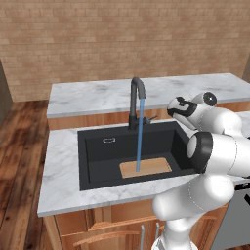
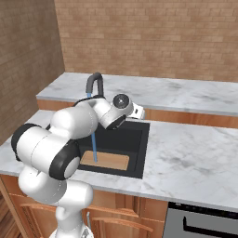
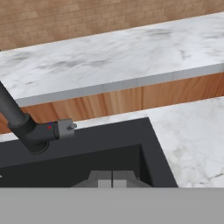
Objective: Turn on the sink faucet with hot water and rinse the cutting board for ten seconds, then turn off the faucet. Push the cutting board to reach the water if necessary.
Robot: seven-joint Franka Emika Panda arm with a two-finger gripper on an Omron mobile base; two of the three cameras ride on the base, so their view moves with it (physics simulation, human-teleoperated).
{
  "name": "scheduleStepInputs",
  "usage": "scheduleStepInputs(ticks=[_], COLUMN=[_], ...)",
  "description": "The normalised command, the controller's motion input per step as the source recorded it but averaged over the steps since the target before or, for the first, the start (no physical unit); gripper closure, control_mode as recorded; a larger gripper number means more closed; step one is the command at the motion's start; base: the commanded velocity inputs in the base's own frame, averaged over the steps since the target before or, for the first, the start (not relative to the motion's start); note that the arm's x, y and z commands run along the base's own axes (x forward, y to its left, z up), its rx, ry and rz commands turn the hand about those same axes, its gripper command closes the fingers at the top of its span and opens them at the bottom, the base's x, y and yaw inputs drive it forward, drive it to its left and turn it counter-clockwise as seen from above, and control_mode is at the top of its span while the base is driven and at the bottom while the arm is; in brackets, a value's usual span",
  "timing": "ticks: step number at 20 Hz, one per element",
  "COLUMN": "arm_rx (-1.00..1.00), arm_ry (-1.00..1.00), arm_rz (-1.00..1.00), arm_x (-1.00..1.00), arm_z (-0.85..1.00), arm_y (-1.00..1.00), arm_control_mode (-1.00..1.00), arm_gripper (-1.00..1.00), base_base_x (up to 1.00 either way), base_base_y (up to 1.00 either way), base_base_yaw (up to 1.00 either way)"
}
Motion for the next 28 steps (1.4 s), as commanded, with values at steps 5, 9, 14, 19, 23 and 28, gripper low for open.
scheduleStepInputs(ticks=[5, 9, 14, 19, 23, 28], arm_rx=[0.00, 0.00, 0.00, 0.00, 0.00, 0.00], arm_ry=[0.00, 0.00, 0.00, 0.00, -0.02, -0.18], arm_rz=[0.00, 0.00, 0.00, 0.00, 0.00, 0.00], arm_x=[0.00, 0.00, 0.00, 0.00, 0.00, 0.00], arm_z=[0.00, 0.00, 0.00, 0.00, -0.09, -0.46], arm_y=[0.00, 0.00, 0.00, 0.00, 0.00, 0.00], arm_control_mode=[-1.00, -1.00, -1.00, -1.00, -1.00, -1.00], arm_gripper=[1.00, 1.00, 1.00, 1.00, 1.00, 1.00], base_base_x=[0.00, 0.00, 0.00, 0.00, 0.00, 0.00], base_base_y=[0.00, 0.00, 0.00, 0.00, 0.00, 0.00], base_base_yaw=[0.00, 0.00, 0.00, 0.00, 0.00, 0.00])
